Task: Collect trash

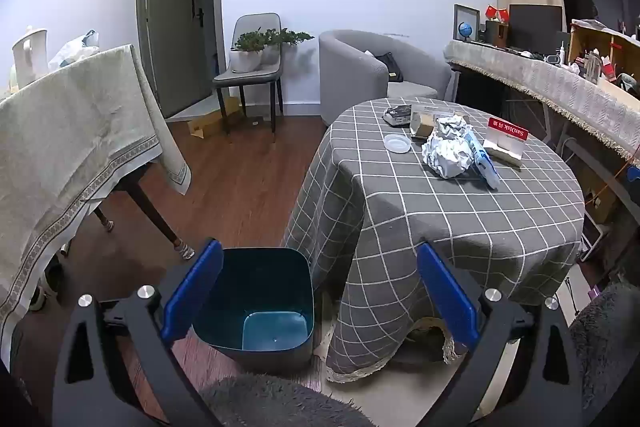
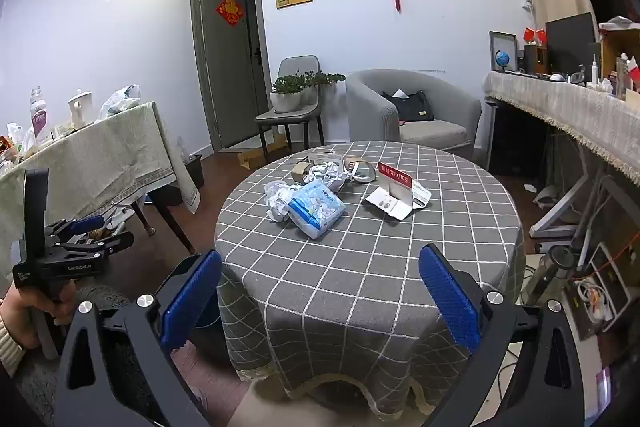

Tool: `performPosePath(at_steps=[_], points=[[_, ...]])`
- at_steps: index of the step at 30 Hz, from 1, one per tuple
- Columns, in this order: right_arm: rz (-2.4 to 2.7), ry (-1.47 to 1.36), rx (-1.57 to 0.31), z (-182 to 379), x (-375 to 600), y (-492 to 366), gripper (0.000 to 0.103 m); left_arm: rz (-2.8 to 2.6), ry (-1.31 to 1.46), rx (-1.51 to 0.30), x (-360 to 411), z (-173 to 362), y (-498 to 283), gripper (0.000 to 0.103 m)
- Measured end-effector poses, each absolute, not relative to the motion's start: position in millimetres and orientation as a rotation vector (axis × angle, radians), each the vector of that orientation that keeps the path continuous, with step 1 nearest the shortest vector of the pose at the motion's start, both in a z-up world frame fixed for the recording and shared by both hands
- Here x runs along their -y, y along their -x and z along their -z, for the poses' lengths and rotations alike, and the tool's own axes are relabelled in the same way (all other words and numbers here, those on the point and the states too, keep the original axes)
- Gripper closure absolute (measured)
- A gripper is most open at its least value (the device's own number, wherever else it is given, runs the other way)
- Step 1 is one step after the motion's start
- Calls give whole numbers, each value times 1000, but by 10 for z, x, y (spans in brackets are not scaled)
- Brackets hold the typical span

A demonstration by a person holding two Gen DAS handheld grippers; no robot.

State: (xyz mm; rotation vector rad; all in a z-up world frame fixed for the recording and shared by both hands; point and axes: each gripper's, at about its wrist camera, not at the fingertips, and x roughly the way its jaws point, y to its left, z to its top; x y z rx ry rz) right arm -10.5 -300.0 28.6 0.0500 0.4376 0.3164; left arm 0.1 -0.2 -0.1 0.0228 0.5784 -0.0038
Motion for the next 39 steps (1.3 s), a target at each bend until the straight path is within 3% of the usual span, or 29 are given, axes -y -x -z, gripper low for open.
performPosePath(at_steps=[39], points=[[-317,-57,-445,-284,3020,109,3,9,-8,-574,-28,-23,13,4]])
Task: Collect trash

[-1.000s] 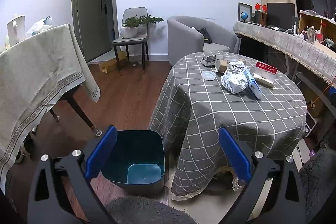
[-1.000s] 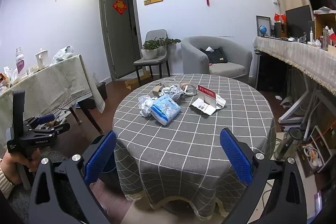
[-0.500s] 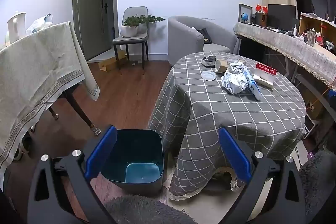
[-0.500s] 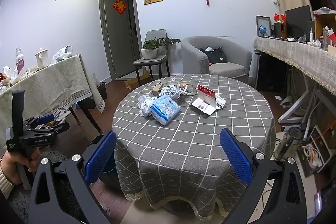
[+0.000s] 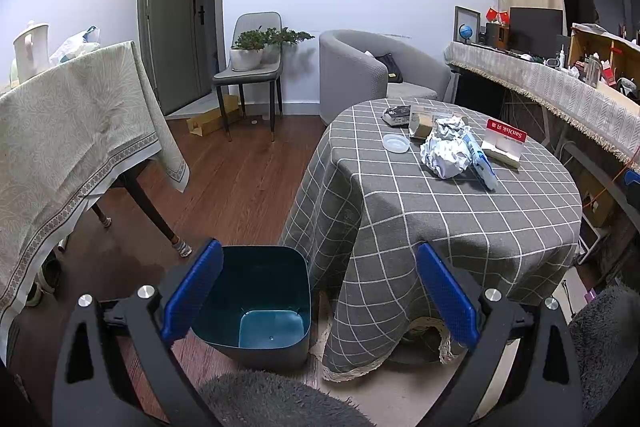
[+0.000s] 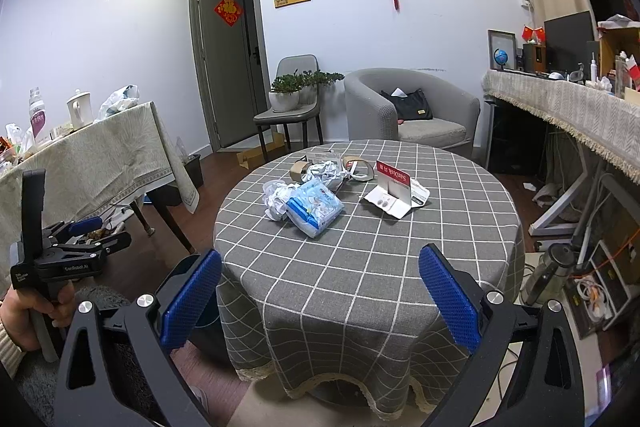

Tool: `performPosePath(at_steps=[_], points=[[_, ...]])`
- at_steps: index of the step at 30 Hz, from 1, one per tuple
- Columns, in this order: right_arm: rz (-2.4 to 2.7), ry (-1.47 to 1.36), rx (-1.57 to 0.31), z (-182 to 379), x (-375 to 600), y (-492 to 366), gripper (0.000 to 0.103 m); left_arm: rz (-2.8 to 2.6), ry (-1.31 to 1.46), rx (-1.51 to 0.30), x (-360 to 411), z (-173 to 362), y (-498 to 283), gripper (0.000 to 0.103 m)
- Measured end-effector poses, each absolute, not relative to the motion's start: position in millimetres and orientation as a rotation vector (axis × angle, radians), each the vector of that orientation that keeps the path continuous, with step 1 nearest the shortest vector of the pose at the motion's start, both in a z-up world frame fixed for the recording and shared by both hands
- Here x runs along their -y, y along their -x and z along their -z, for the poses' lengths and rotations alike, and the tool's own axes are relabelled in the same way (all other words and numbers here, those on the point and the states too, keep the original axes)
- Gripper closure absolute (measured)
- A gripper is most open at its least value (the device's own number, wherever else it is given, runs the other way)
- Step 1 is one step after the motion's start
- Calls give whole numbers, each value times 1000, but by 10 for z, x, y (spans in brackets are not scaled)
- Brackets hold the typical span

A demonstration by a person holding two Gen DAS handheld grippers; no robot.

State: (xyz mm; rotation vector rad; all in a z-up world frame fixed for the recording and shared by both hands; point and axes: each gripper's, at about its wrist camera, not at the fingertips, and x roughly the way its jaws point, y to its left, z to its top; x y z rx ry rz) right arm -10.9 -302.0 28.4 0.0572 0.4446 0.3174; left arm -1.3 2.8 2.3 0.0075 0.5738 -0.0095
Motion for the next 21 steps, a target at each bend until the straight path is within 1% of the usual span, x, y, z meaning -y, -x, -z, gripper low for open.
performPosePath(at_steps=[21], points=[[-317,-58,-446,-281,3038,106,3,11,-13,-575,2,18,27,4]])
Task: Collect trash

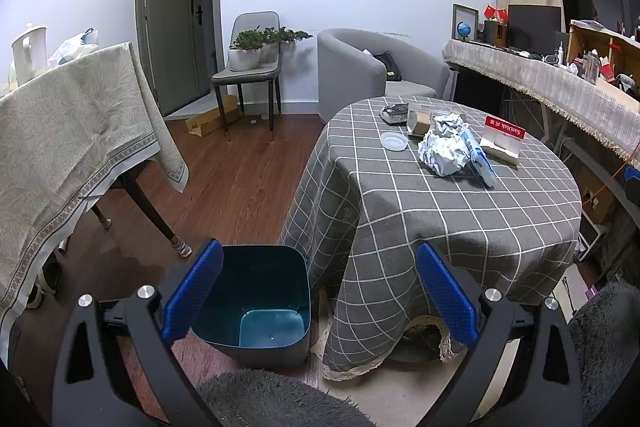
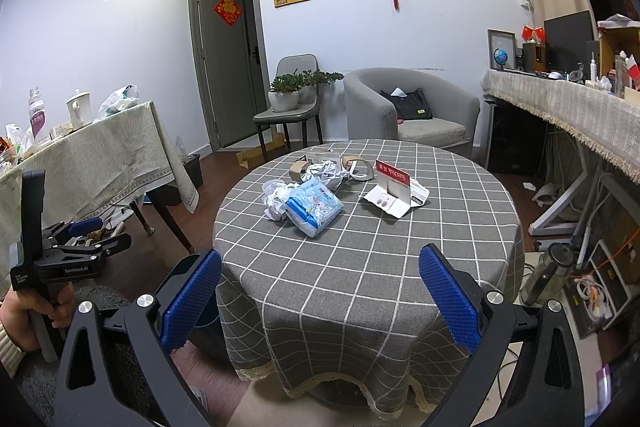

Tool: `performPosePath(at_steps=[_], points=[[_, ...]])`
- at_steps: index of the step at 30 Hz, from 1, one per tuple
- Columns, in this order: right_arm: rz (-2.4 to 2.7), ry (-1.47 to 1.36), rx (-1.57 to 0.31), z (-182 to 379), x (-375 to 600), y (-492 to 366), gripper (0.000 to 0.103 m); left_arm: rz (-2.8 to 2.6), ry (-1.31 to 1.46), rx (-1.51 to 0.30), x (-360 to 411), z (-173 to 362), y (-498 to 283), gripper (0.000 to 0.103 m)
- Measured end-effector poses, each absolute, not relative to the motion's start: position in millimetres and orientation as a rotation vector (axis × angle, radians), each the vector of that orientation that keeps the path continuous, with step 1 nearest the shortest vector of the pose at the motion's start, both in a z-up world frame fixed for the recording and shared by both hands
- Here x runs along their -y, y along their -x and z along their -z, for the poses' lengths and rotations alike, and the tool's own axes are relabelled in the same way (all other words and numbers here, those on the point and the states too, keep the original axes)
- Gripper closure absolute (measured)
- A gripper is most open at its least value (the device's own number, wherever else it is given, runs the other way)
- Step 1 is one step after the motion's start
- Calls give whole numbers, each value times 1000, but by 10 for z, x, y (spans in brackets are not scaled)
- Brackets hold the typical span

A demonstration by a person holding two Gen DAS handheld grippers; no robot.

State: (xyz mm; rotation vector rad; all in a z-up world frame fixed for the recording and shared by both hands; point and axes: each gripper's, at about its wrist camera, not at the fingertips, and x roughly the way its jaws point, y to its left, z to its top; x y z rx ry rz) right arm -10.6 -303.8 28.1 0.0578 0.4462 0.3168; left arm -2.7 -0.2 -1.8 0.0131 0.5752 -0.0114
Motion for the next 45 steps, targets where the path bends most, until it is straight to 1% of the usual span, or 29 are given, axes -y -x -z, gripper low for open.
performPosePath(at_steps=[19,29,36,38,40,44,45], points=[[-316,-57,-446,-288,3050,110,3,20,-8,-588,14,38,19,4],[-328,-50,-427,-404,3024,133,3,84,48,-566,-41,-97,36,4],[-350,-72,-457,-358,2857,-114,3,91,38,-589,58,-104,-152,5],[-380,-106,-490,-315,2828,-235,3,94,9,-593,104,-98,-218,6],[-394,-155,-531,-256,2818,-367,3,121,-3,-610,154,-76,-314,14],[-400,-271,-596,-124,2845,-658,3,179,-21,-631,262,-52,-495,19],[-396,-287,-603,-103,2849,-709,3,187,-30,-631,290,-54,-536,22]])
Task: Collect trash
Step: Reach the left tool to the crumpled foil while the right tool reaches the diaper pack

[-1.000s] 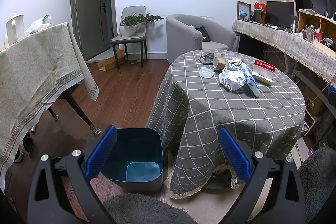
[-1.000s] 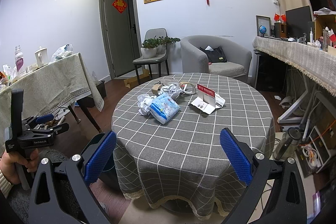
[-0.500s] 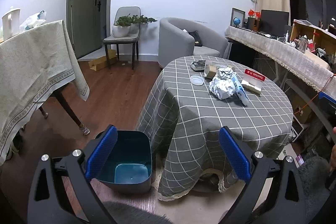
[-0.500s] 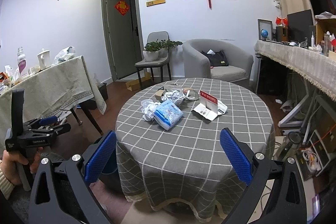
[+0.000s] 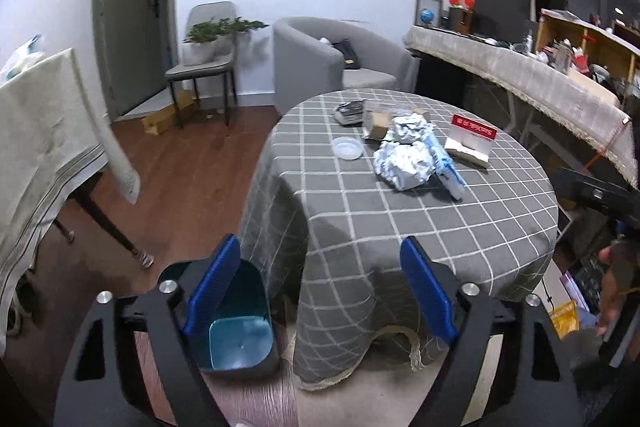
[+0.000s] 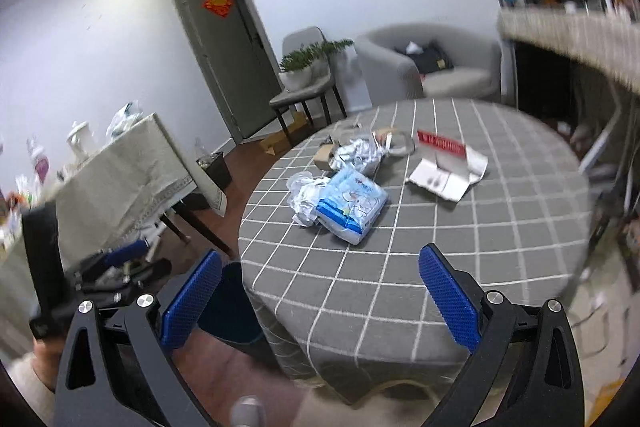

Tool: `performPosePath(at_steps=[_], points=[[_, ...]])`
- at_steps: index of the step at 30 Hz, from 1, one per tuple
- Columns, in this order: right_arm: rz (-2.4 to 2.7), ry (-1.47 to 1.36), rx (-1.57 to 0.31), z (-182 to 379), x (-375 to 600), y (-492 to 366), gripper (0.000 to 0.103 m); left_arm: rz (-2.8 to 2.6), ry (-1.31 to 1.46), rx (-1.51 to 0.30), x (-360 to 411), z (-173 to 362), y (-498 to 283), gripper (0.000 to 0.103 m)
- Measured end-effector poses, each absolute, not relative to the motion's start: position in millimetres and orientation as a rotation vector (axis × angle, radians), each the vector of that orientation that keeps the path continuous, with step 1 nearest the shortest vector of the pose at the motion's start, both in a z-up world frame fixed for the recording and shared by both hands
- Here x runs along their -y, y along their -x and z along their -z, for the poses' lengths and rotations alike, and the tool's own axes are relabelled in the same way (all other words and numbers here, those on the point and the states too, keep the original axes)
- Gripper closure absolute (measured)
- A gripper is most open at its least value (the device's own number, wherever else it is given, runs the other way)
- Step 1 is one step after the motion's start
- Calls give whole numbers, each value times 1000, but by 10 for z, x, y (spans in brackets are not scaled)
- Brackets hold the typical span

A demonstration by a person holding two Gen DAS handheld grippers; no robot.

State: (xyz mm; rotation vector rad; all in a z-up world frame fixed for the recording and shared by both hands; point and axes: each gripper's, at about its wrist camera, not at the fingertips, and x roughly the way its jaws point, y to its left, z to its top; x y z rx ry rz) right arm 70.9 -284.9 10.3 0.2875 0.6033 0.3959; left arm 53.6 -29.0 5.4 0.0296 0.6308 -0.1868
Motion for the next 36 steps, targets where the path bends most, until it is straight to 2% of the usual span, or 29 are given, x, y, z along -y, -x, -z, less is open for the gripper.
performPosePath(at_steps=[5,9,18,30,36], points=[[-385,-373,-645,37,2827,-1023,3,228,-61,-650,439,-74,-855,37],[-402,-444,-672,152,2792,-1252,3,274,-60,-663,534,-60,-1096,40],[-389,-582,-710,325,2814,-1585,3,370,41,-695,588,-38,-1430,56],[-373,-574,-733,391,2680,-1775,27,422,50,-743,673,48,-1528,56],[-384,-654,-709,413,2878,-1766,45,433,97,-798,734,188,-1681,46]])
